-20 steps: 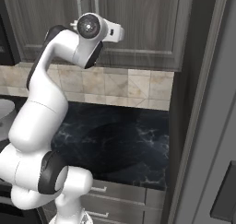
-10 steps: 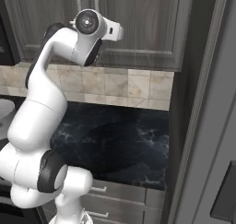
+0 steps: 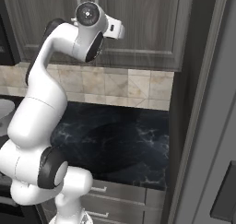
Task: Open the cabinet and move the ladle to the pot. Then close the cabinet.
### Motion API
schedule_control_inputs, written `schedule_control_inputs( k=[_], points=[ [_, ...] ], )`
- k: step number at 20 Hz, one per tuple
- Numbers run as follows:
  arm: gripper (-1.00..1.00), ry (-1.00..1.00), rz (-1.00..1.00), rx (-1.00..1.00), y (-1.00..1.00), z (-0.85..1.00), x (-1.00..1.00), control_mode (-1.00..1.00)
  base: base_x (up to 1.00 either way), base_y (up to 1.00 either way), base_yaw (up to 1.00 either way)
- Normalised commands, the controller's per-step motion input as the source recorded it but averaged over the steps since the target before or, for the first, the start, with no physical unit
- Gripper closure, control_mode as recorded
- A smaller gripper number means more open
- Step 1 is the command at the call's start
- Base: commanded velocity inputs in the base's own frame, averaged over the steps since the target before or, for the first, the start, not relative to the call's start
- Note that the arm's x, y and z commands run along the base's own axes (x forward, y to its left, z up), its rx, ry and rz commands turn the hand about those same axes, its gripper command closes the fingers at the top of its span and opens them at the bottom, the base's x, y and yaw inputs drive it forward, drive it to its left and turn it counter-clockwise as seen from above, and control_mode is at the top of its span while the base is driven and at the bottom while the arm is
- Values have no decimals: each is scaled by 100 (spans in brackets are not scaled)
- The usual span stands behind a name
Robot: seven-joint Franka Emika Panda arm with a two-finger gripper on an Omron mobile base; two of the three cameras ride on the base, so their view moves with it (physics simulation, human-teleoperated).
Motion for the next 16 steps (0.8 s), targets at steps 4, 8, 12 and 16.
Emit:
schedule_control_inputs(
  k=[4, 8, 12, 16],
  points=[
    [100, 0, 0, 0, -1, -38, 11, -100, 0, 0, 0],
    [100, -5, 0, 0, 0, -44, 3, -100, 0, 0, 0],
    [100, -12, 1, 0, 0, -20, -6, -100, 0, 0, 0],
    [100, -5, 5, 0, 0, -7, -21, -100, 0, 0, 0]
  ],
)
